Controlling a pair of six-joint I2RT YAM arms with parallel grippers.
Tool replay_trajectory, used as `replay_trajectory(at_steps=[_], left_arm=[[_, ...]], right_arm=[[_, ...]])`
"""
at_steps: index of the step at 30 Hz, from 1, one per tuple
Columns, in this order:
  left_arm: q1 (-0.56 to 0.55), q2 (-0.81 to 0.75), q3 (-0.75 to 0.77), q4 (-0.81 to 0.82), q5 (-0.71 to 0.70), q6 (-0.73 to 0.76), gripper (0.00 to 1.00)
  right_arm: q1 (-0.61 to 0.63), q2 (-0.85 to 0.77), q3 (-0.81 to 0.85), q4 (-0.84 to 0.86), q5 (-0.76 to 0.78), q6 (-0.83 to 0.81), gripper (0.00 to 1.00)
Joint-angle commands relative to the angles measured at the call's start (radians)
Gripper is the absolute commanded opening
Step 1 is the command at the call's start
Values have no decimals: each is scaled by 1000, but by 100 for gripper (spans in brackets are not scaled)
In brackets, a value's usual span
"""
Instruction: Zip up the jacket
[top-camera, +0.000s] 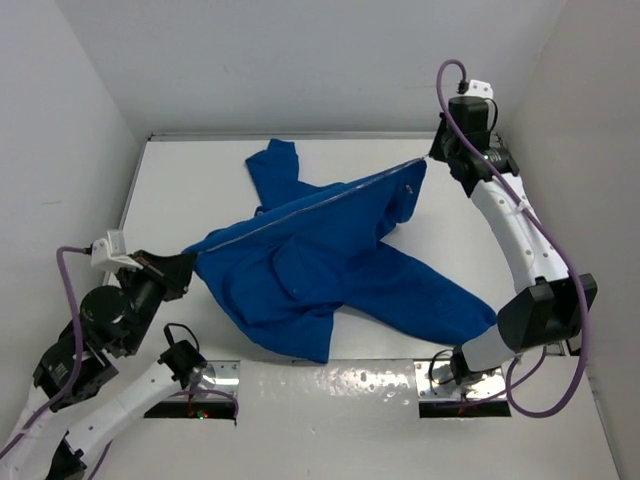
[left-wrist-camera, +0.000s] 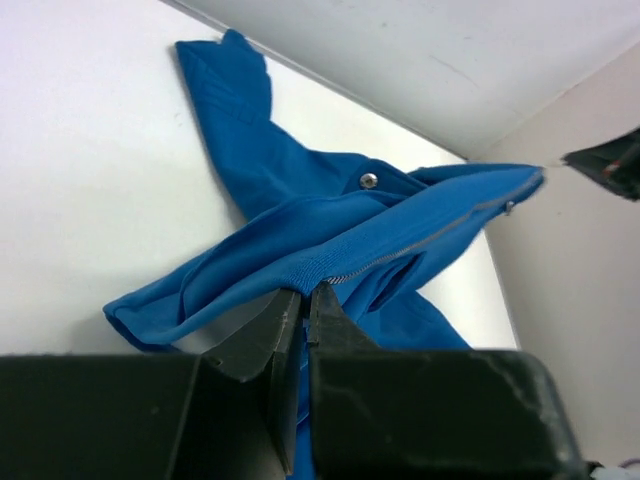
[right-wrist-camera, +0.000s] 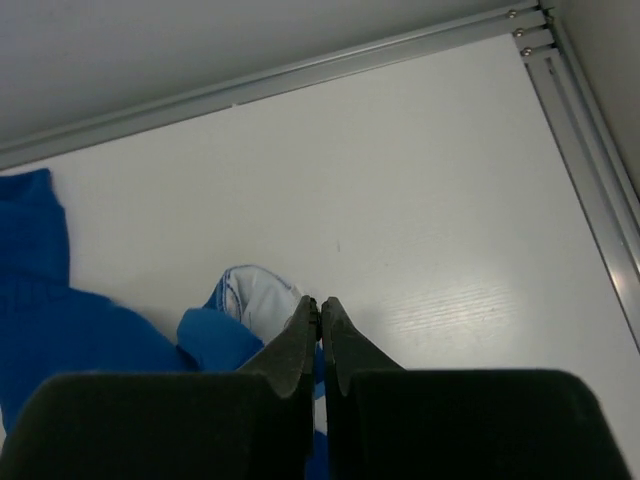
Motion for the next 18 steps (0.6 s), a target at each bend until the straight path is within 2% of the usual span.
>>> replay_trajectory(at_steps=[1,2,3,4,6,7,9,10,13,14,16,18], left_arm=[[11,91,1,86,-80,33,0],[13,119,19,89,-75,37,1],[11,148,33,86,-73,40,9],[11,192,44,81,-85,47,33],[11,222,60,89,-104,46,50],[11,228,56,106,-101,56,66],[11,269,67,129,-104,70,80],[13,291,95,132,-102,78,82],[13,360,122,152,-70,81,83],[13,364,116,173,-51,83,84],[13,366,86,238,12,84,84],[13,364,63,291,64,80,86]], right_arm=[[-70,-1,50,76,77,20,0],[-70,11,35,91,33,31,0],[-70,19,23,108,8,31,0],[-70,27,10,119,-18,36,0],[-69,36,-13,125,-98,48,0],[-66,25,-33,142,-112,53,0],[-66,-10,-91,202,-111,62,0],[-66,-18,-81,203,-108,66,1],[-66,-54,-39,159,-193,63,54],[-66,-70,-34,125,-218,69,79],[-66,-138,-74,108,-290,100,99],[-63,-211,-151,140,-365,128,99]])
